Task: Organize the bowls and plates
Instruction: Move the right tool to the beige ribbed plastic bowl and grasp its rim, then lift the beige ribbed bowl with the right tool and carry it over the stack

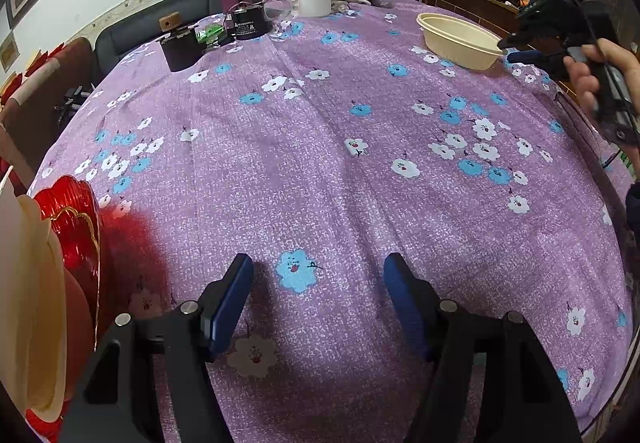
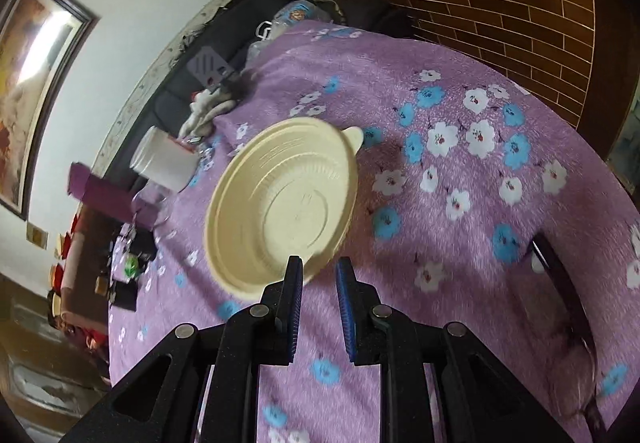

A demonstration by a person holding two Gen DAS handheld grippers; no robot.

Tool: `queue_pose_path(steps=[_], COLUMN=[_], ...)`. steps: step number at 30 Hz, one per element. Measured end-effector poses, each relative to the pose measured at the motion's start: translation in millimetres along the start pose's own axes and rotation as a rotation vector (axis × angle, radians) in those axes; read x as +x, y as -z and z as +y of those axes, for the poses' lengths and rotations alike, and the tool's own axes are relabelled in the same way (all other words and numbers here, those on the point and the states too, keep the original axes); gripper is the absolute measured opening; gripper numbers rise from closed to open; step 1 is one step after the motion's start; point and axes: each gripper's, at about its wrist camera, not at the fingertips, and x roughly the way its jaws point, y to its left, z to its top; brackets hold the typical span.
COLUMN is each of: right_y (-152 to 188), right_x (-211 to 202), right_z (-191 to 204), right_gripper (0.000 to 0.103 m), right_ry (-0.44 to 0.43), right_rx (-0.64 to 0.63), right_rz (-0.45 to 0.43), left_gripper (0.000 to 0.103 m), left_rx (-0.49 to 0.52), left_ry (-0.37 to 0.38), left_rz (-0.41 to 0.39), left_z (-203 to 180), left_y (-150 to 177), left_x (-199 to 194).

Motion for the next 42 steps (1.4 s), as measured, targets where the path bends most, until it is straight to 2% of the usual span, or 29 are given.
queue_pose_path(steps=[4, 6, 9, 16, 20, 23, 27, 29, 31, 36, 37, 40, 42], right_y=[-8.1, -7.0, 4.0, 64.5, 108.2, 137.7, 166.0, 176.8, 184.3, 186.9, 187.5, 186.7, 185.4], right_x=[12.3, 16.5, 6.3, -47.4, -78.8, -97.1, -91.2, -87.7, -91.5, -116.8, -122.0, -132.3, -138.5], right_z=[0.3, 2.5, 8.4, 24.3, 26.6, 25.6, 26.1, 28.1, 32.9, 44.9, 47.9, 50.3, 49.6], right_gripper=[0.022, 0.021, 0.011, 0.009, 0.009, 0.009, 0.012, 0.013, 0.014, 0.018, 0.021, 0.042, 0.042], right_ry=[0.003, -0.01, -0.031, -0.193, -0.335, -0.354, -0.344, -0.289, -0.206, -0.12, -0.097, -0.083, -0.071], right_rx=[0.01, 0.0, -0.03, -0.103, -0.111, -0.139, -0.199, -0.269, -0.363, -0.541, -0.584, -0.645, -0.665], right_rz=[0.009, 0.025, -0.001, 0.01, 0.081, 0.099, 0.192, 0.197, 0.154, 0.051, 0.032, -0.013, -0.051], left_gripper=[0.067, 0.067, 0.067, 0.067, 0.067, 0.067, 0.067, 0.067, 0.067, 0.067, 0.067, 0.067, 0.067], left_rx=[-0.002, -0.003, -0.005, -0.025, -0.044, -0.083, -0.093, -0.095, -0.098, -0.1, -0.1, -0.094, -0.084], left_ry=[0.006, 0.01, 0.016, 0.024, 0.025, 0.033, 0.049, 0.042, 0.039, 0.035, 0.037, 0.041, 0.043], left_rz=[0.001, 0.002, 0.003, -0.032, -0.08, -0.089, -0.07, -0.069, -0.072, -0.079, -0.077, -0.071, -0.074], left_z=[0.3, 0.4, 0.6, 4.8, 8.8, 17.4, 21.7, 22.7, 23.9, 23.8, 23.5, 20.7, 18.6], left_y=[0.2, 0.3, -0.2, 0.5, 2.2, 10.8, 17.3, 18.5, 19.3, 18.9, 18.8, 19.0, 17.6], left_x=[0.3, 0.4, 0.9, -5.2, -14.7, -24.1, -26.5, -27.5, -29.8, -31.6, -31.4, -30.9, -33.5])
